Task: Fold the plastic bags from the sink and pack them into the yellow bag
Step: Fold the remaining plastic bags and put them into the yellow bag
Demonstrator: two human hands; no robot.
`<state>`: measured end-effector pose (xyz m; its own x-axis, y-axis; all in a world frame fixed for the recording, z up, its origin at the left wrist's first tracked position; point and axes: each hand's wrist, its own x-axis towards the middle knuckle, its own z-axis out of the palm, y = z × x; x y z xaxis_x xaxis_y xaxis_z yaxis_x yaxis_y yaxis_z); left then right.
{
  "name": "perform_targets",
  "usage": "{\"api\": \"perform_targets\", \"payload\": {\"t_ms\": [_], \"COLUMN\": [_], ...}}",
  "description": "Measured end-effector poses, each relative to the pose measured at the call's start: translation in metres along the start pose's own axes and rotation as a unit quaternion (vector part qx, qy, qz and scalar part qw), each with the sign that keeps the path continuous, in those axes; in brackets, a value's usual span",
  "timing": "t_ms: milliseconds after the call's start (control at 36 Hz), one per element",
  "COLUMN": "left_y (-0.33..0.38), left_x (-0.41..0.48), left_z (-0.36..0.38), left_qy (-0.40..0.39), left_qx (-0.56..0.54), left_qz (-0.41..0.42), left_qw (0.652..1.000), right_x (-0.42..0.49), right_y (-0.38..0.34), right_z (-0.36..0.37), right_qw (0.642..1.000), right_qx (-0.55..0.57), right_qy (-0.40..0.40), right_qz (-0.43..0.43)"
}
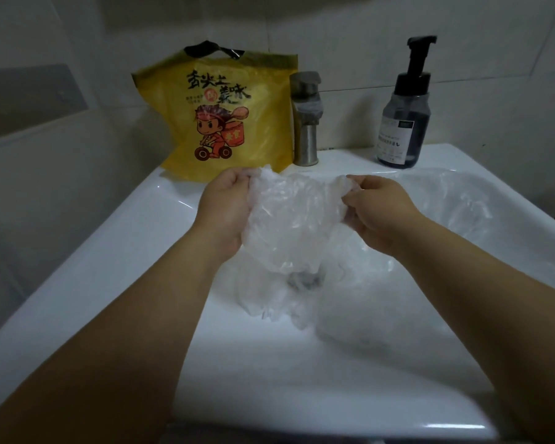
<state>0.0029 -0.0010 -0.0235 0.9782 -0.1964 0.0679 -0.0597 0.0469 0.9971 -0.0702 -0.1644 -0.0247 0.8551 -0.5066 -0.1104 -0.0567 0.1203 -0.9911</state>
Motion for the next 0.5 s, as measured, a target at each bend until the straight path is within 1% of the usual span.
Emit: {"api": "perform_targets", "payload": {"t_ms": [56, 111, 167, 222, 278, 333, 361, 417, 444, 500], "left_y": [0.003, 0.008, 0.010, 0.011, 0.010, 0.008, 0.006, 0.002, -0.001, -0.006], "left_x": [0.000, -0.002, -0.003, -0.008, -0.011, -0.010, -0.008, -0.004, -0.002, -0.001], "left_z": [-0.002, -0.005, -0.008, -0.009, -0.009, -0.007, -0.007, -0.007, -0.008, -0.010], "left_qy": [0.007, 0.000, -0.024, -0.062, -0.092, -0.102, -0.100, -0.079, -0.057, 0.001], "left_qx": [-0.020, -0.018, 0.035, 0.107, 0.154, 0.171, 0.172, 0.192, 0.218, 0.284], "left_qz": [-0.005, -0.003, 0.028, 0.054, 0.050, 0.048, 0.052, 0.071, 0.092, 0.168], "left_qw": [1.000, 1.000, 0.999, 0.991, 0.982, 0.979, 0.979, 0.976, 0.970, 0.944], "right_x": [0.001, 0.000, -0.002, -0.005, -0.009, -0.013, -0.015, -0.021, -0.022, -0.024], "right_y": [-0.003, -0.004, -0.006, -0.010, -0.014, -0.017, -0.018, -0.019, -0.019, -0.019], "right_z": [-0.002, -0.003, -0.004, -0.003, -0.002, -0.002, -0.002, -0.001, -0.001, -0.001], "right_qw": [1.000, 0.999, 0.999, 0.994, 0.986, 0.975, 0.972, 0.975, 0.976, 0.974], "right_qx": [0.023, 0.023, 0.050, 0.105, 0.164, 0.220, 0.232, 0.222, 0.217, 0.225], "right_qy": [0.002, 0.008, -0.001, -0.016, -0.022, -0.027, -0.029, -0.026, -0.024, -0.023], "right_qz": [0.014, 0.021, 0.016, 0.012, 0.013, 0.023, 0.026, 0.023, 0.019, 0.011]}}
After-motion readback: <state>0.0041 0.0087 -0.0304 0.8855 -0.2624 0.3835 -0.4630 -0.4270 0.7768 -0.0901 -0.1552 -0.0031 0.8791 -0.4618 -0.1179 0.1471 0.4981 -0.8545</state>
